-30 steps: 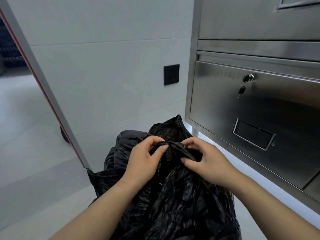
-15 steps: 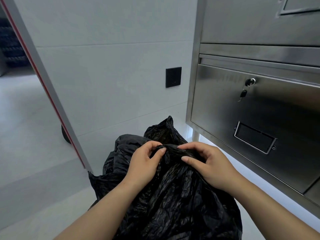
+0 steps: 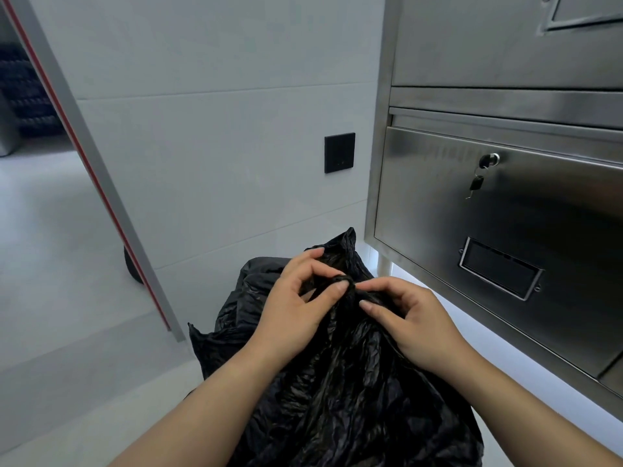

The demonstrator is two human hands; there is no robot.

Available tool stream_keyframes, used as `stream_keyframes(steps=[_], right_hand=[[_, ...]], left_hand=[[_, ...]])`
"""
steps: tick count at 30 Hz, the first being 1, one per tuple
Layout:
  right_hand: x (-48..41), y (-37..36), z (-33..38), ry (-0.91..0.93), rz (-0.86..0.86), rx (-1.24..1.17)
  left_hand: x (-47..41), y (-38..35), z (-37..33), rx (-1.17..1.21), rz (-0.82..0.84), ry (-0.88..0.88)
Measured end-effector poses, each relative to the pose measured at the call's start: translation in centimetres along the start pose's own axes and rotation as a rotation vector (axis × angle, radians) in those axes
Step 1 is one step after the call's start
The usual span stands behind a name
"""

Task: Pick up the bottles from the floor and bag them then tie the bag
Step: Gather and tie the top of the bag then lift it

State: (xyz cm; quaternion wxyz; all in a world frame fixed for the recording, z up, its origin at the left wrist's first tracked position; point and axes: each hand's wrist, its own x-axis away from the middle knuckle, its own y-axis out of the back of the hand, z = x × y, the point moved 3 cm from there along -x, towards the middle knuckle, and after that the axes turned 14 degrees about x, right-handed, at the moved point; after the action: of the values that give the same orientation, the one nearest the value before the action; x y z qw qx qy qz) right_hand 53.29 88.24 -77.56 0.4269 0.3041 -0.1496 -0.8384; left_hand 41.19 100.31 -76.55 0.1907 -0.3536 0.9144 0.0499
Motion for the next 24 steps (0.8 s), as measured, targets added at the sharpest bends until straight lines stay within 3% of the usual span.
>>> stream_keyframes(steps=[4, 8, 16, 20, 24], right_hand=[[0.2, -0.5, 0.3, -0.021, 0.042, -0.014], [0.6, -0.7, 0.4, -0.038, 0.126, -0.084], [0.1, -0.5, 0.6, -0.034, 0.016, -0.103], [-0.1, 0.1, 0.6, -0.099, 0.028, -0.224], [0.0, 0.7, 0.5, -0.165, 0.148, -0.291]], left_hand=[[0.2, -0.2, 0.3, 0.059, 0.081, 0.044], [0.4, -0.1, 0.2, 0.027, 0.05, 0.052], [0.7, -0.5, 0.2, 0.172, 0.086, 0.225], [0.6, -0.1, -0.2, 0.056, 0.13, 0.119], [0.6, 0.4, 0.3, -0.012, 0.054, 0.071]])
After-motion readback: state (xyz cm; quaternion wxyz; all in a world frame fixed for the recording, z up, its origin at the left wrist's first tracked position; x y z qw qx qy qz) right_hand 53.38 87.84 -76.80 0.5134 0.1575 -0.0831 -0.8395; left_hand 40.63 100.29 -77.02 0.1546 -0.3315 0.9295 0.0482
